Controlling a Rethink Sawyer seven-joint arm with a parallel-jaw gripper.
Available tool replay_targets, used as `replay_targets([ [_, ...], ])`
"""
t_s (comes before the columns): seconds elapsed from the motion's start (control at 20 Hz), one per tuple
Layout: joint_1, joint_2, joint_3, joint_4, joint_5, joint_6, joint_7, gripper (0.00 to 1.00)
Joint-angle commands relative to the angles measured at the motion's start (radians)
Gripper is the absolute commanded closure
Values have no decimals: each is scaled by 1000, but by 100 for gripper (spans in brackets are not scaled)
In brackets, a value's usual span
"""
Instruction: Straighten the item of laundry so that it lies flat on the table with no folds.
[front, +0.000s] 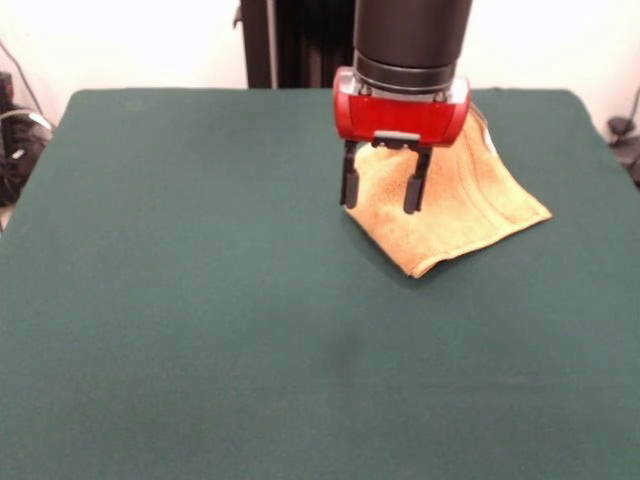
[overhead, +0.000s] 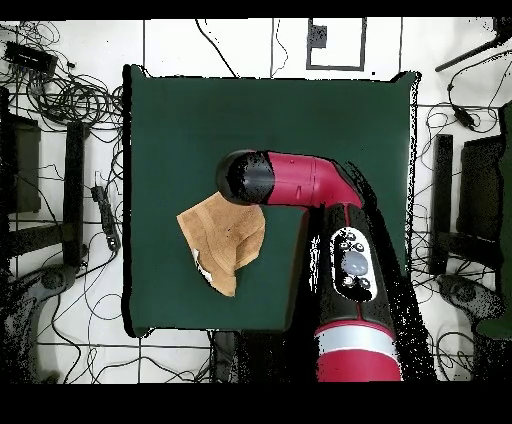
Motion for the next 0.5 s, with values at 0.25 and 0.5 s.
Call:
replay_targets([
  [0.25, -4, 67, 129, 122, -35, -44, 3, 0],
  [0.5, -7, 85, 139, 116, -38, -60, 4, 0],
])
